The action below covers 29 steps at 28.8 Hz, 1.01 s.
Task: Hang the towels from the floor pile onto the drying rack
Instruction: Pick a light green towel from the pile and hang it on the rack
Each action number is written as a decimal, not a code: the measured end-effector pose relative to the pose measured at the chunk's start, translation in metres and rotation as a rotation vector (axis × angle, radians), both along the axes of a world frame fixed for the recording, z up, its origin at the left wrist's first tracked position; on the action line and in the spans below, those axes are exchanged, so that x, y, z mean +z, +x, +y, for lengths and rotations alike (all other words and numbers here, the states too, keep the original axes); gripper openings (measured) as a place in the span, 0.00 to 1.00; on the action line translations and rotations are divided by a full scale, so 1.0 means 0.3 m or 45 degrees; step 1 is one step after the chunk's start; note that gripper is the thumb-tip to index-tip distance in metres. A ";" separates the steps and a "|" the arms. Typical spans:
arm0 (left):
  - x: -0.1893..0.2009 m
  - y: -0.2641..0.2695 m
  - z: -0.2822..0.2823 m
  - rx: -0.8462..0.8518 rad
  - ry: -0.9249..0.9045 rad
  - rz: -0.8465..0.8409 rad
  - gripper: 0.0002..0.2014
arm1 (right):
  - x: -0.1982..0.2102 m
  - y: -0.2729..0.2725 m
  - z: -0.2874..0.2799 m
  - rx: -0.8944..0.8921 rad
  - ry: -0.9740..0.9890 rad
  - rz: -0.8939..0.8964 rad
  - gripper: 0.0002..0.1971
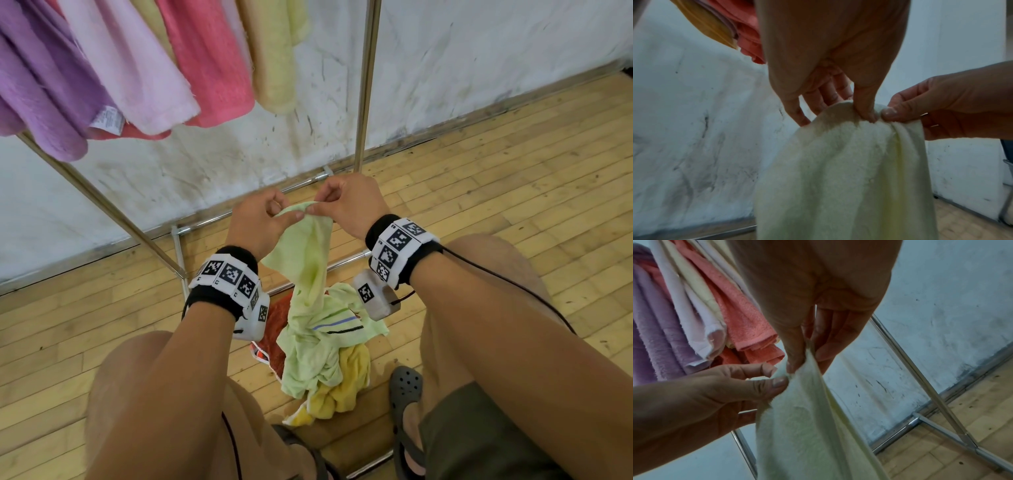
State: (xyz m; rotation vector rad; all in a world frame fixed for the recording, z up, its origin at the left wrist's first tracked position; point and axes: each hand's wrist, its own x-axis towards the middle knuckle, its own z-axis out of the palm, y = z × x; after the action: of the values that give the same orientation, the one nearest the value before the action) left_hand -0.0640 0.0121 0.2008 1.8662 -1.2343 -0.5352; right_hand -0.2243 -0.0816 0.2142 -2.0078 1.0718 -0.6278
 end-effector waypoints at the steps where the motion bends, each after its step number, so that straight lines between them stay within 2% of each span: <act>1: 0.006 -0.003 0.002 0.005 0.007 -0.006 0.11 | 0.004 -0.002 0.003 0.011 -0.031 0.019 0.09; 5: 0.028 -0.014 0.011 -0.006 0.036 0.012 0.07 | 0.017 -0.013 0.009 0.046 -0.125 0.106 0.12; 10: 0.060 -0.016 0.006 0.014 0.039 0.019 0.11 | 0.037 0.013 0.024 0.030 -0.173 0.155 0.15; 16: 0.152 -0.024 -0.014 0.039 0.004 -0.014 0.05 | 0.094 0.052 0.027 0.100 -0.067 0.007 0.06; 21: 0.286 -0.020 -0.018 0.001 -0.067 -0.120 0.02 | 0.247 0.066 0.021 0.042 -0.224 0.067 0.07; 24: 0.388 -0.013 -0.023 0.018 -0.070 -0.196 0.04 | 0.364 0.063 0.028 0.021 -0.290 0.078 0.10; 27: 0.494 -0.008 -0.015 0.025 -0.037 -0.259 0.07 | 0.478 0.066 0.041 0.001 -0.291 0.025 0.14; 29: 0.567 -0.005 -0.001 0.035 0.034 -0.380 0.08 | 0.548 0.075 0.056 0.014 -0.278 -0.059 0.14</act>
State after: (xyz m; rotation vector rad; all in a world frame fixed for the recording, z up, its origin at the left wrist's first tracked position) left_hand -0.0654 0.0119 0.3710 2.0353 -1.3953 -0.2648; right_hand -0.2018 -0.0648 0.3786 -2.1718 0.9996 -0.8109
